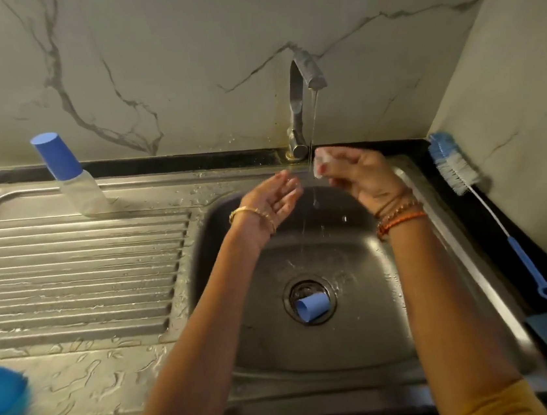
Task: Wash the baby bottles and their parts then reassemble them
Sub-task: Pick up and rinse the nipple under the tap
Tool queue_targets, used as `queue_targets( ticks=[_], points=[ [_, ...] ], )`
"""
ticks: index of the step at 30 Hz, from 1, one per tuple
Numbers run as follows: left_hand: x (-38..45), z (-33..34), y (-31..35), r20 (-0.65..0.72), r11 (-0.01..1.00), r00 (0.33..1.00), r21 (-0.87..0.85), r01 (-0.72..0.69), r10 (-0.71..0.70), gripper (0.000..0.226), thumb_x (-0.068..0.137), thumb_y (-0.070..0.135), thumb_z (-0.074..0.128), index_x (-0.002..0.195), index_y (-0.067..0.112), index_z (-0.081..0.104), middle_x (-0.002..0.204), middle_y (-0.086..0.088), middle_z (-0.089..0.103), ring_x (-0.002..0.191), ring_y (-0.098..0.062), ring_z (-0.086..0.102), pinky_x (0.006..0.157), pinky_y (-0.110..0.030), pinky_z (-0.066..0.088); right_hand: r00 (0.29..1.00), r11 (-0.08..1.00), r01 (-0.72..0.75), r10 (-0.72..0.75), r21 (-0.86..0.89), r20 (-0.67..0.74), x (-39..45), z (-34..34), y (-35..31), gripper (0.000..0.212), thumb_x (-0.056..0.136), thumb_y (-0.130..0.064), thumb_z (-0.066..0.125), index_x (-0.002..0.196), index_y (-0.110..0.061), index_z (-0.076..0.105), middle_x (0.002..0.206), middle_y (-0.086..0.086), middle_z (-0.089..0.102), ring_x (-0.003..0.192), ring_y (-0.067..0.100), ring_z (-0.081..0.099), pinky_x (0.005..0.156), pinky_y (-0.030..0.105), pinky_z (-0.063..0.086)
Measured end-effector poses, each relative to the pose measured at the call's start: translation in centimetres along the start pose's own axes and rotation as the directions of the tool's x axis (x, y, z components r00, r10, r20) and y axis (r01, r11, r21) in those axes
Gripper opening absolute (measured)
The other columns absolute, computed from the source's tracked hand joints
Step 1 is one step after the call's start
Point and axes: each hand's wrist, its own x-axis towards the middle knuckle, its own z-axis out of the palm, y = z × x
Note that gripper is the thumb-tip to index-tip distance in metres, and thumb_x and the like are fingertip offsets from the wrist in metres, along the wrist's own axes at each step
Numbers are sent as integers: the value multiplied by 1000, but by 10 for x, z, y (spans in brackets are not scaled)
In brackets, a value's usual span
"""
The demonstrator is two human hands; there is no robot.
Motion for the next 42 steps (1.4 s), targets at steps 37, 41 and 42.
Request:
queue_targets(
  ticks=[37, 41, 42],
  points=[
    [-131, -283, 118, -262, 776, 915, 625, -82, 307, 29, 81, 27, 69, 97, 3, 71, 81, -8, 66, 69, -14, 61, 81, -29, 55, 967, 943, 149, -77, -296, 241, -76, 328, 6, 30, 80, -7, 69, 109, -1, 64, 103, 11, 66, 92, 17, 61, 84, 26, 53],
    [-139, -322, 126, -255, 614, 929, 788, 38, 269, 32, 78, 36, 71, 93, 8, 73, 79, -8, 69, 78, -17, 66, 79, -29, 54, 966, 932, 117, -27, -344, 256, -82, 376, 19, 20, 79, -5, 70, 98, -1, 69, 87, 8, 68, 81, 15, 62, 82, 31, 54],
    [-140, -331, 124, -247, 582, 933, 812, 50, 264, 29, 77, 32, 72, 92, 7, 73, 75, -7, 68, 75, -16, 65, 77, -29, 55, 966, 924, 104, -5, -368, 260, -83, 387, 24, 19, 78, -5, 70, 97, -1, 70, 83, 6, 66, 78, 15, 61, 79, 30, 54]
  ],
)
